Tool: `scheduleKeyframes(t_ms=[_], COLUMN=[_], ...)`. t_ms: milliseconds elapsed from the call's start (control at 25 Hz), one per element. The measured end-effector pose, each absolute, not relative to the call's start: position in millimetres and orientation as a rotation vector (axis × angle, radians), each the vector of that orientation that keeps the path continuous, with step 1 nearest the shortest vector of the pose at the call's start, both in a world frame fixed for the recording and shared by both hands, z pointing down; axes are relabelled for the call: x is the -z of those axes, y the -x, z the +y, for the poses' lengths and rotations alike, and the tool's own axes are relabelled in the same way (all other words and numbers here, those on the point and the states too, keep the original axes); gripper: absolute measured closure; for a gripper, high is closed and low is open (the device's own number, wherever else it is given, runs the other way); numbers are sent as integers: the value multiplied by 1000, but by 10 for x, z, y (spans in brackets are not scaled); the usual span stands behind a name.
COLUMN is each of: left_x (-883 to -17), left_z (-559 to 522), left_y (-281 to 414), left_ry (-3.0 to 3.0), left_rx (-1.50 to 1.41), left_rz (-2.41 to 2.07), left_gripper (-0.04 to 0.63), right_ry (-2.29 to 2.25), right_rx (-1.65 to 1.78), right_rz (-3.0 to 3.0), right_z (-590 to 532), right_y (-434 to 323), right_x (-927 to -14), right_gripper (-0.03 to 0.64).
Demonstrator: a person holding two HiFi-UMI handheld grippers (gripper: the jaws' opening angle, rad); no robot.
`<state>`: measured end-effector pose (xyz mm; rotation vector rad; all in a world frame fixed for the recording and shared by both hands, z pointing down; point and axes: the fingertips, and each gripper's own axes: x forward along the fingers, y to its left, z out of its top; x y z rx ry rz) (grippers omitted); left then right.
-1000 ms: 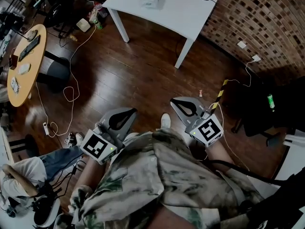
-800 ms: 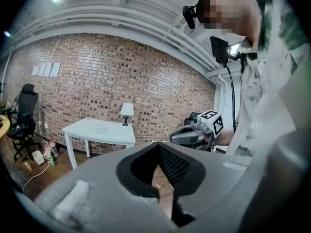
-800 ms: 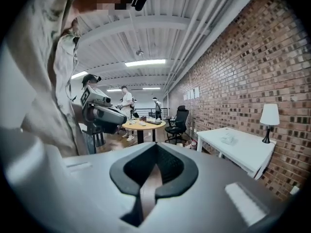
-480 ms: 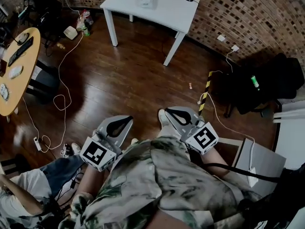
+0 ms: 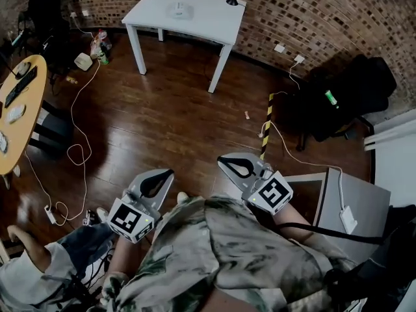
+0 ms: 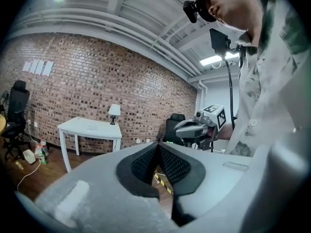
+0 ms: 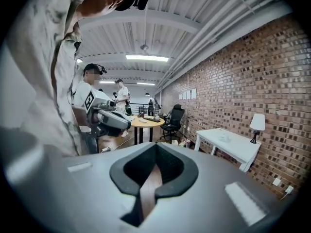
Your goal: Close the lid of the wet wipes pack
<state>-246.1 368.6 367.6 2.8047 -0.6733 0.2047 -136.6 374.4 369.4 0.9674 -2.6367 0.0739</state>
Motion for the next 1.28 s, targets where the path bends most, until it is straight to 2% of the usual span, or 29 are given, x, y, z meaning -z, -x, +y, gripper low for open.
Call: scheduleKeyframes(t_ms=[880,1280], left_x=[-3383,-3454], left_z=[5013,5627], left_y=[973,536], left_ry=[-2869,-2849], left_rx=[-280,-317], left_rz=[-493,-507], left_gripper=[594,594], right_ry=[-1017,-950], right_rx=[-103,-65], right_rz=[-2701,-2755], right_z=[5115,5678], right_y=[336,58], right_x=[-3556,-3647], right_gripper=[611,611])
